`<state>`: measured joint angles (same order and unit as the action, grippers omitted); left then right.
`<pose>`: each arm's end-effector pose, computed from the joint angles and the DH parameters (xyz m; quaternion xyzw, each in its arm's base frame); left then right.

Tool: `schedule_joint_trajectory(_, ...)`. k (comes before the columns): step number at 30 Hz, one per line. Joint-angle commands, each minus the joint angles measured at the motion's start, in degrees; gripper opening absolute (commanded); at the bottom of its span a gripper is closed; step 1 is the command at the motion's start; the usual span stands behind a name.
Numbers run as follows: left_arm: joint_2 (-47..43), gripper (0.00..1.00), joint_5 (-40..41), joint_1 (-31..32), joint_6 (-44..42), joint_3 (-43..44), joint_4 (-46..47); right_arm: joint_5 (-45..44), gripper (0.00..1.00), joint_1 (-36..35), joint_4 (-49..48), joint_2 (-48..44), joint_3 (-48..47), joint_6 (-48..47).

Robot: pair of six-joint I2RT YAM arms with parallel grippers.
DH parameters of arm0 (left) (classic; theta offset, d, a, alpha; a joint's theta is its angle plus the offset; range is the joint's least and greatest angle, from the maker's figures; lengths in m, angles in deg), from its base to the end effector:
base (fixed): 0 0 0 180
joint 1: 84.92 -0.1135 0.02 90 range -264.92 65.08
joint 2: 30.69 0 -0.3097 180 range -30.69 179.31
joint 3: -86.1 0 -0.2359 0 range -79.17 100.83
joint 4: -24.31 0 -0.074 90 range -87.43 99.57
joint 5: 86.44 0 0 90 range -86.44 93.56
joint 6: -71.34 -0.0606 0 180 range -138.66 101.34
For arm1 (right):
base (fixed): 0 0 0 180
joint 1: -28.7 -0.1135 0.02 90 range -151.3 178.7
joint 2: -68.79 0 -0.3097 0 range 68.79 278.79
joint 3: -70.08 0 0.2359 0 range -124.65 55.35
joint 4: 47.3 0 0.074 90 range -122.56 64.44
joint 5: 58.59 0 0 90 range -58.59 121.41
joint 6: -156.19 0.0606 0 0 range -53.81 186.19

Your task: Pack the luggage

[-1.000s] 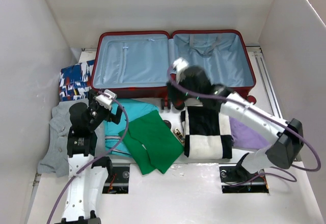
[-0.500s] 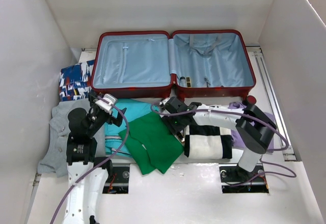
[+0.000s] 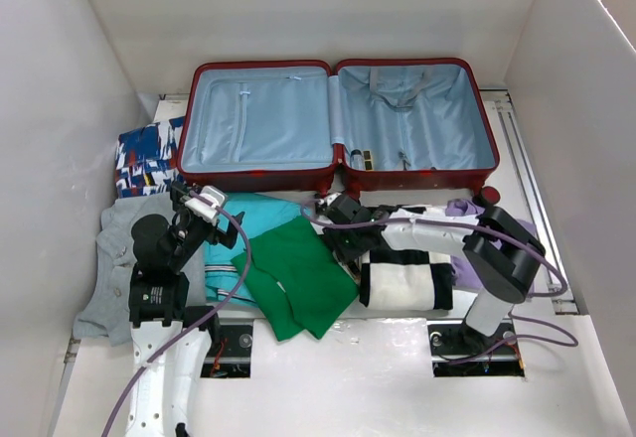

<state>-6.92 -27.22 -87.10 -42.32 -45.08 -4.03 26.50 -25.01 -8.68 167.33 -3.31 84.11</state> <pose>0.0773 -0.0281 0.3310 0.3096 0.6548 -0.0401 0.6883 0.2048 0.2701 0.1990 -0.2897 0.9289 0.0988 0.2082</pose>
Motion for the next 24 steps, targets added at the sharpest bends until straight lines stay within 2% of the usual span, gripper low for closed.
schedule_joint_trajectory(1,-0.4,1.0,0.2,0.4,-0.4,-0.8,0.9,2.3,0.45,-0.2,0.6,-1.6,3.3,1.5)
schedule_joint_trajectory(2,-0.4,1.0,0.2,0.4,-0.4,-0.8,0.9,2.8,0.39,-0.2,-0.1,-1.6,3.8,1.5)
schedule_joint_trajectory(3,-0.4,1.0,0.2,0.4,-0.4,-0.8,0.9,2.8,0.22,-0.2,-0.7,-2.2,4.3,1.5)
schedule_joint_trajectory(4,-0.4,1.0,0.2,0.4,-0.4,-0.8,0.9,2.8,0.12,-0.2,-0.7,-2.2,4.3,1.5)
schedule_joint_trajectory(5,-0.4,1.0,0.2,0.4,-0.4,-0.8,0.9,2.8,0.04,-0.2,-0.7,-2.2,3.7,1.5)
schedule_joint_trajectory(6,-0.4,1.0,0.2,0.4,-0.4,-0.8,0.9,2.8,0.0,-0.2,0.2,-2.9,2.3,1.0)
schedule_joint_trajectory(11,-0.4,1.0,-1.6,0.4,-4.8,-0.8,0.3,-2.6,0.0,1.2,5.7,-9.0,-5.9,-1.2)
schedule_joint_trajectory(17,0.7,1.0,-1.6,0.4,-12.5,-0.8,-0.3,-4.4,0.0,9.3,8.3,-17.8,-17.6,-6.5)
schedule_joint_trajectory(18,0.8,1.0,-2.2,0.4,-17.8,-0.8,-0.9,-3.9,0.0,11.1,7.6,-18.3,-18.9,-7.4)
schedule_joint_trajectory(21,4.6,1.0,-1.0,0.4,-26.1,-0.8,-4.1,-3.9,0.0,18.7,5.0,-17.8,-22.7,-11.5)
schedule_joint_trajectory(22,5.8,0.98,0.2,0.4,-31.0,-0.3,-5.5,-3.9,0.0,20.7,4.4,-17.0,-23.8,-12.5)
schedule_joint_trajectory(24,9.5,0.97,3.0,1.1,-35.3,0.3,-6.7,-2.3,0.0,26.8,2.5,-12.6,-27.0,-15.3)
